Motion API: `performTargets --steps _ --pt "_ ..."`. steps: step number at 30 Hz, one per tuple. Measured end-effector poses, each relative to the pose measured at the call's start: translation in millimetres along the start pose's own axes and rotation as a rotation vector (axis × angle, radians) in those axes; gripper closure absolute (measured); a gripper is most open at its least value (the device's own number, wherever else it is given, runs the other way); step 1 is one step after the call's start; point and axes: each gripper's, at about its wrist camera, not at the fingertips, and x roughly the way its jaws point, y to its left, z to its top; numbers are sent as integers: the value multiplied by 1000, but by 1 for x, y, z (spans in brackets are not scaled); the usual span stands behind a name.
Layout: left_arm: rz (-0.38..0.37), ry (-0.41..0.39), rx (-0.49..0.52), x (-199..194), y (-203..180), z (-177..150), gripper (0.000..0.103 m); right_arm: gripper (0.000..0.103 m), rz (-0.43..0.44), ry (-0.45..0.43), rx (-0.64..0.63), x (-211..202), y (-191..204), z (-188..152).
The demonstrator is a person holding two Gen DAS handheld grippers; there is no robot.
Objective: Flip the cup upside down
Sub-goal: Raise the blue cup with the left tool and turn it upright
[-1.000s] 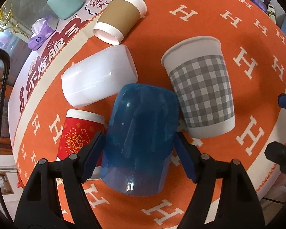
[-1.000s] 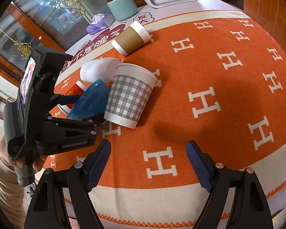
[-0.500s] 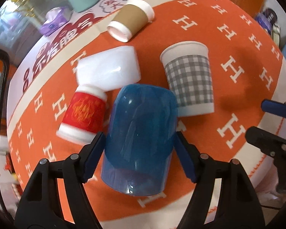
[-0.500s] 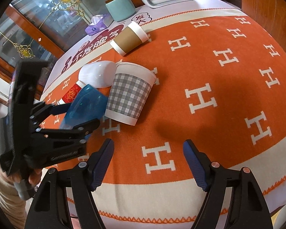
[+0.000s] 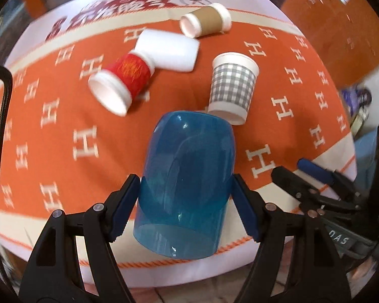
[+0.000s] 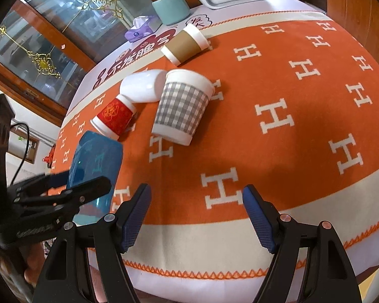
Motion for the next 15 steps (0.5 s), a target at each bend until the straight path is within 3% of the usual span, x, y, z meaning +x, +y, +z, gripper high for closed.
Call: performTargets --steps 9,15 --pt "-50 37 -217 26 25 -28 32 26 -6 44 5 7 -7 -17" --pt "-64 67 -285 41 27 -40 32 26 -10 60 0 10 -8 -26"
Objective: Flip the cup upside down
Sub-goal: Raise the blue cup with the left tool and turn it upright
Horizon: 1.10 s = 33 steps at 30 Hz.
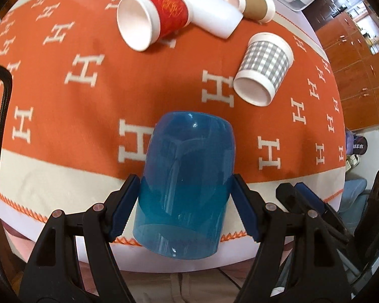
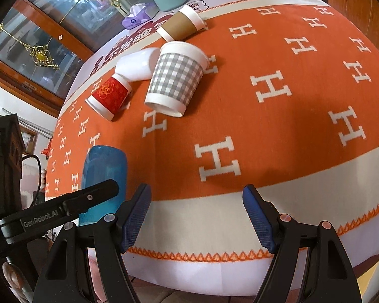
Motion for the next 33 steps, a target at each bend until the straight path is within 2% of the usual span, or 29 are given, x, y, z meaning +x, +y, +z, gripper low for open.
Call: performTargets --steps 12,16,18,22,25,33 --pt "-18 14 -62 15 -2 -11 30 26 -8 31 2 11 -4 -13" --pt "-51 100 -72 27 1 -12 28 26 -6 36 6 14 -6 -15" --pt "-59 115 -85 31 1 -12 27 26 -6 38 6 15 -7 -15" --pt "-45 98 -67 31 -2 -12 26 26 -6 39 2 15 -6 -14" --pt "-40 78 -55 26 -2 -12 21 26 -3 38 0 14 -6 -15" --pt "-48 51 -29 10 2 -10 21 26 -1 40 -10 13 -3 -16"
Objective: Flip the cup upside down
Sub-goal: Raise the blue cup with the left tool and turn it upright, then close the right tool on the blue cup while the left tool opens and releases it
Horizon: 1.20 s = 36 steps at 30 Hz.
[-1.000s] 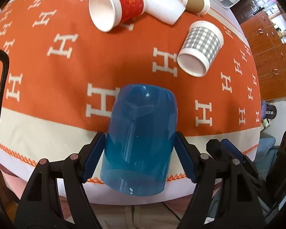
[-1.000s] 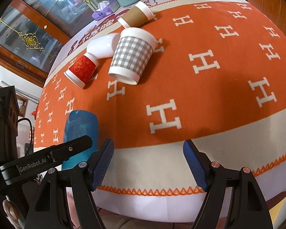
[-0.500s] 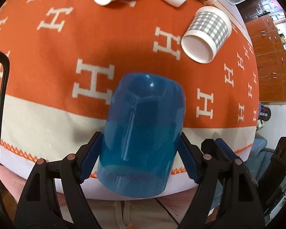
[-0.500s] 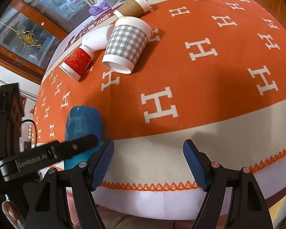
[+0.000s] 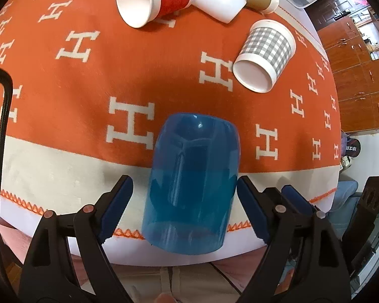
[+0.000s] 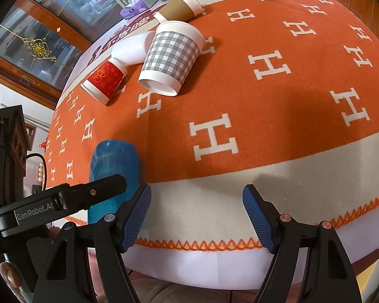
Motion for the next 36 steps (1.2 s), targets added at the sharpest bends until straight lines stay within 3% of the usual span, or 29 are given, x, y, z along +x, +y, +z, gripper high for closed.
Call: performTargets --steps 8,13,20,29,36 --pt "-10 -16 55 -24 10 0 21 26 34 18 -30 0 10 0" --pt "-20 -68 90 -47 21 -1 22 26 97 54 -34 7 17 6" --pt "-84 -95 95 -63 39 0 35 26 155 108 -51 21 33 16" --pt "-16 -179 146 -72 56 -3 35 26 183 143 -48 29 42 27" --pt "-18 -198 162 -74 65 -3 35 26 192 146 -61 26 48 28"
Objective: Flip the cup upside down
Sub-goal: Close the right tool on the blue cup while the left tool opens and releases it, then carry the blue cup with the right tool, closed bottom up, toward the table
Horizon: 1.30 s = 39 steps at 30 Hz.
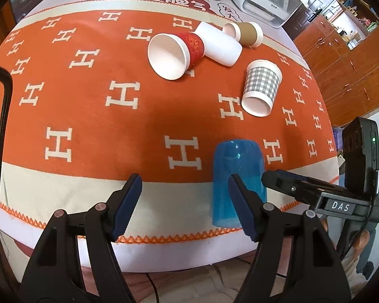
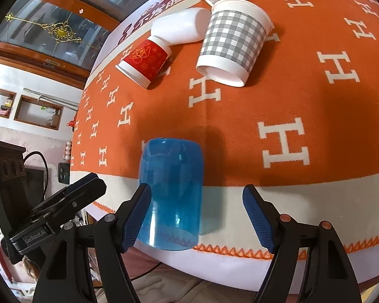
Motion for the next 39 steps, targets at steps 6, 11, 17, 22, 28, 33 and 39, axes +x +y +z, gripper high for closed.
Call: performTargets --steps 6,11,17,22,28,33,39 --pt "-3 -44 40 -6 2 1 35 26 4 24 -14 2 5 6" --pt "8 -57 98 -2 5 -1 40 26 30 93 -51 12 15 12" --pt "-24 -3 90 16 15 -5 54 26 44 188 -66 35 21 23" --pt "-26 21 67 24 25 -6 54 33 77 258 -55 56 22 31" --pt "-18 21 45 28 32 -4 54 35 96 247 -62 54 23 27" --pt "14 -35 29 23 31 -1 54 35 70 118 -132 30 32 24" --pt "94 -195 6 9 20 5 54 35 -49 -169 -279 5 55 18"
